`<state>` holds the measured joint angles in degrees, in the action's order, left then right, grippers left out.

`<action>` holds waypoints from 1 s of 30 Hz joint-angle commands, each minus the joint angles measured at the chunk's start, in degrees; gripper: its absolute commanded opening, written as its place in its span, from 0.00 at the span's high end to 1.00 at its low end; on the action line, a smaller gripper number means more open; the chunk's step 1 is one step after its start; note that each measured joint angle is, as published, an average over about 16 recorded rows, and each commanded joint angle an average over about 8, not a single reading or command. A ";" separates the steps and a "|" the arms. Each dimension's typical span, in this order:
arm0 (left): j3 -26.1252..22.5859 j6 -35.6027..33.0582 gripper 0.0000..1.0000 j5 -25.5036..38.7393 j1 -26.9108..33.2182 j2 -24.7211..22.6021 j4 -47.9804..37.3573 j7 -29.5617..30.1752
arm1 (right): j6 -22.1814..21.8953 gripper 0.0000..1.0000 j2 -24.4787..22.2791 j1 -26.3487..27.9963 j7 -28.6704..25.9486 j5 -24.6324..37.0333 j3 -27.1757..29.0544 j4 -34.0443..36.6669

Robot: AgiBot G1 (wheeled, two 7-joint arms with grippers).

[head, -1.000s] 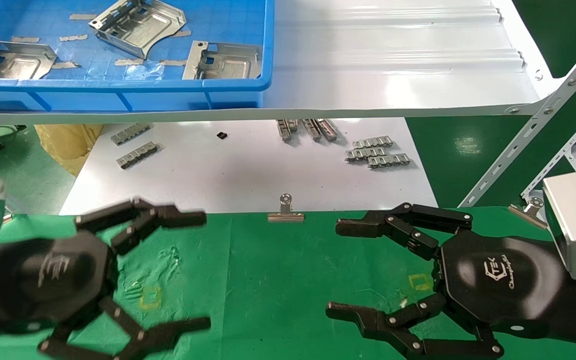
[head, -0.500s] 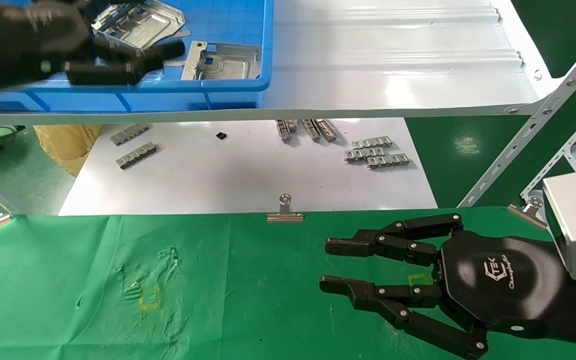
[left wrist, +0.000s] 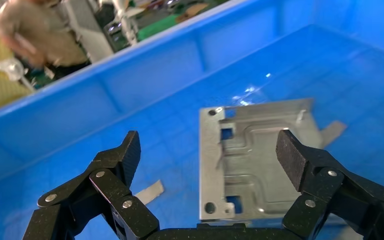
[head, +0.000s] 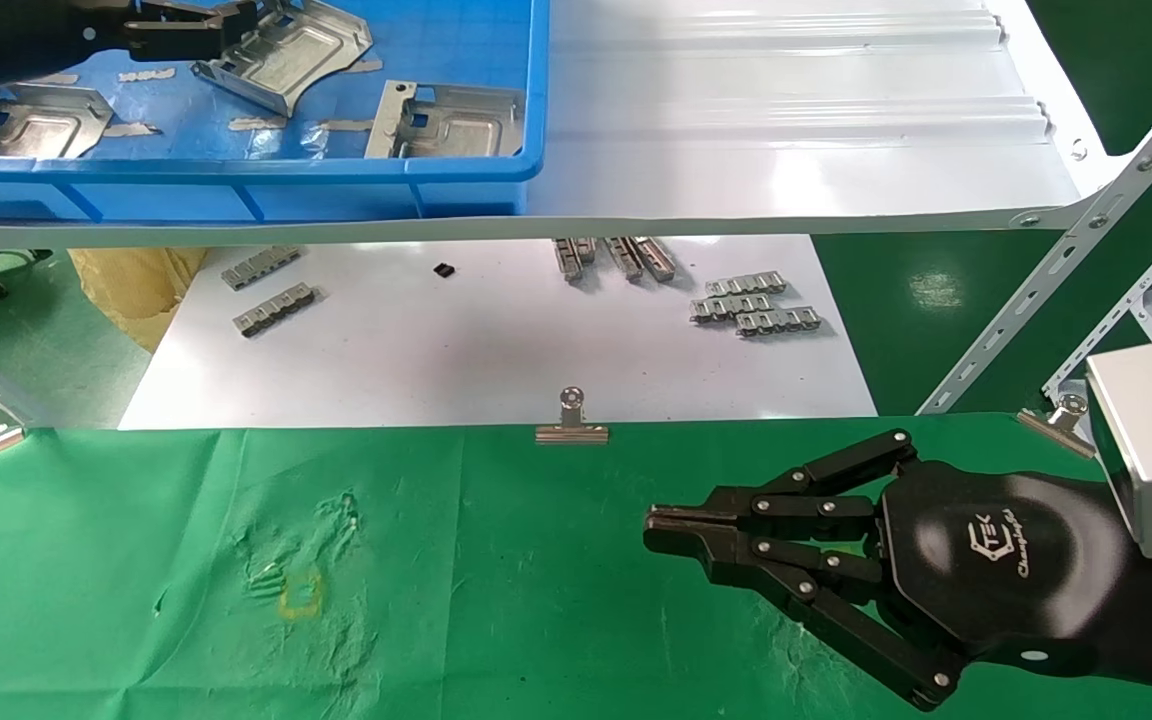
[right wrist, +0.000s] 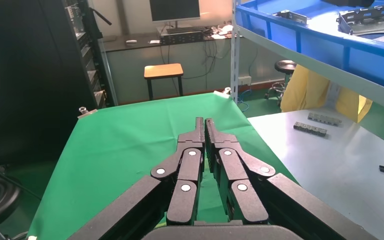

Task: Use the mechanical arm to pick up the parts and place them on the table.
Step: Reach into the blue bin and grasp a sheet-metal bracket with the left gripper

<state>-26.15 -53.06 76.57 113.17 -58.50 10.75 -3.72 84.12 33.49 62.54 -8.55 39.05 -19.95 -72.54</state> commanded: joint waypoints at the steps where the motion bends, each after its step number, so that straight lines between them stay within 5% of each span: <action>1: -0.46 1.70 1.00 0.87 1.14 -1.39 -2.85 -0.66 | 0.00 0.05 0.00 0.00 0.00 0.00 0.00 0.00; 30: 0.29 8.49 1.00 -0.07 2.57 -4.98 -11.14 2.20 | -0.01 0.00 -0.01 0.01 0.01 -0.02 -0.02 0.00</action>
<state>-25.87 -44.64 76.52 115.71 -63.46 -0.40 -1.63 84.11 33.48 62.55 -8.54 39.04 -19.97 -72.54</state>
